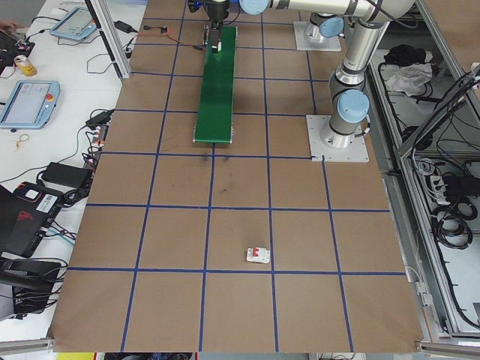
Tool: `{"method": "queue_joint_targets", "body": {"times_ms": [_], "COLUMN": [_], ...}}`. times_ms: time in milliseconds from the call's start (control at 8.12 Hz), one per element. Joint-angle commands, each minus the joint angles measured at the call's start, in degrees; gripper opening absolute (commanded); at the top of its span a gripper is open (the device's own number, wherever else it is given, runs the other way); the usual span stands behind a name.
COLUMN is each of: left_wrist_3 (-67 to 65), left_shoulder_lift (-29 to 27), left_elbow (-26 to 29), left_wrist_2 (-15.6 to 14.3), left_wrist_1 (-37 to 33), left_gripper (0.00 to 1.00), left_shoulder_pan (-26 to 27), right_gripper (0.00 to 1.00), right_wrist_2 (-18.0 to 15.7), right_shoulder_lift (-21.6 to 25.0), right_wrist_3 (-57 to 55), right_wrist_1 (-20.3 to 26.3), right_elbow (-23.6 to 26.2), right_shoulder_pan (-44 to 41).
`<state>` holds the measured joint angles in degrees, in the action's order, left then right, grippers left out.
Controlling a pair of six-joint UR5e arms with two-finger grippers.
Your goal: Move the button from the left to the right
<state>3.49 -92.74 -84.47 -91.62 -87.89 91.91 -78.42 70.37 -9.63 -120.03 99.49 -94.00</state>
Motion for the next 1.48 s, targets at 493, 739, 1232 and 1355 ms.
{"method": "queue_joint_targets", "body": {"times_ms": [493,739,1232,1355], "left_wrist_3": [0.02,0.02,0.02,0.02], "left_shoulder_lift": [0.2,0.28,0.37,0.37], "left_elbow": [-0.17,-0.17,-0.26,-0.26], "left_wrist_2": [0.04,0.04,0.12,0.12], "left_wrist_1": [0.0,-0.09,-0.09,-0.09], "left_gripper": [1.0,1.0,1.0,1.0], "left_shoulder_pan": [-0.07,-0.07,0.02,0.02], "right_gripper": [0.0,0.0,0.0,0.0], "right_wrist_2": [-11.04,-11.05,-21.07,-20.9], "right_shoulder_lift": [-1.11,-0.32,3.46,3.46], "right_wrist_3": [7.05,18.6,57.17,66.31], "right_wrist_1": [10.31,19.61,20.28,20.02], "right_elbow": [-4.03,-11.04,-14.15,-14.15], "right_shoulder_pan": [2.4,11.68,26.97,32.59]}}
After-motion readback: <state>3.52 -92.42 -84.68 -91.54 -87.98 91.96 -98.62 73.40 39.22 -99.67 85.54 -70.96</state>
